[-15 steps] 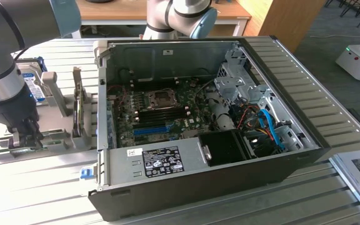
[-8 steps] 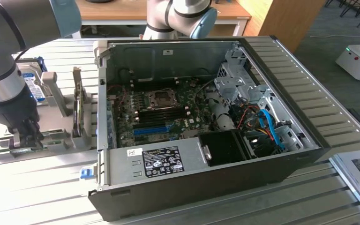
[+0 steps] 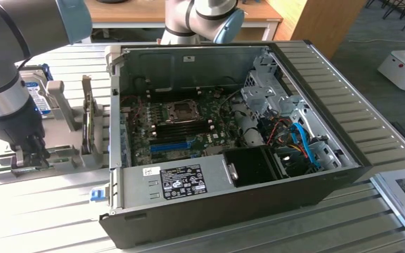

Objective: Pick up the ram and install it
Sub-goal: 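Pick up the ram and move it above insertion slot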

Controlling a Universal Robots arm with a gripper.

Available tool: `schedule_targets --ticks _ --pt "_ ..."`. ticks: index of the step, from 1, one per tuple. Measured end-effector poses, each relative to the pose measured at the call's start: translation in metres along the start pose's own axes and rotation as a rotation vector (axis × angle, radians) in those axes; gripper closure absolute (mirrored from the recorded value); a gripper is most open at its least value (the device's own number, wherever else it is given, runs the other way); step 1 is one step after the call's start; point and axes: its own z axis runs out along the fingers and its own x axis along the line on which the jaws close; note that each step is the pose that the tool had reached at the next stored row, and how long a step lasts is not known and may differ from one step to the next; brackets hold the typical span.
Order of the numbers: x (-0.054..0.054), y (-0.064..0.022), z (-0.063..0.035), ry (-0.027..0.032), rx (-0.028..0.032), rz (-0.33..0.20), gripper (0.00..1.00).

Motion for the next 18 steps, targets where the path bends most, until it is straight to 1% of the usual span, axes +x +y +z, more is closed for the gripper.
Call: schedule_targets --ticks 5,17,18 --pt "0.0001 -0.0008 -0.0011 -0.0001 -0.0034 0.0 0.7" --pt "0.0001 -0.0009 -0.0018 -0.0002 -0.0035 0.0 0.7" --pt "0.0001 -0.0009 -0.0018 -0.0002 -0.0035 0.0 0.72"
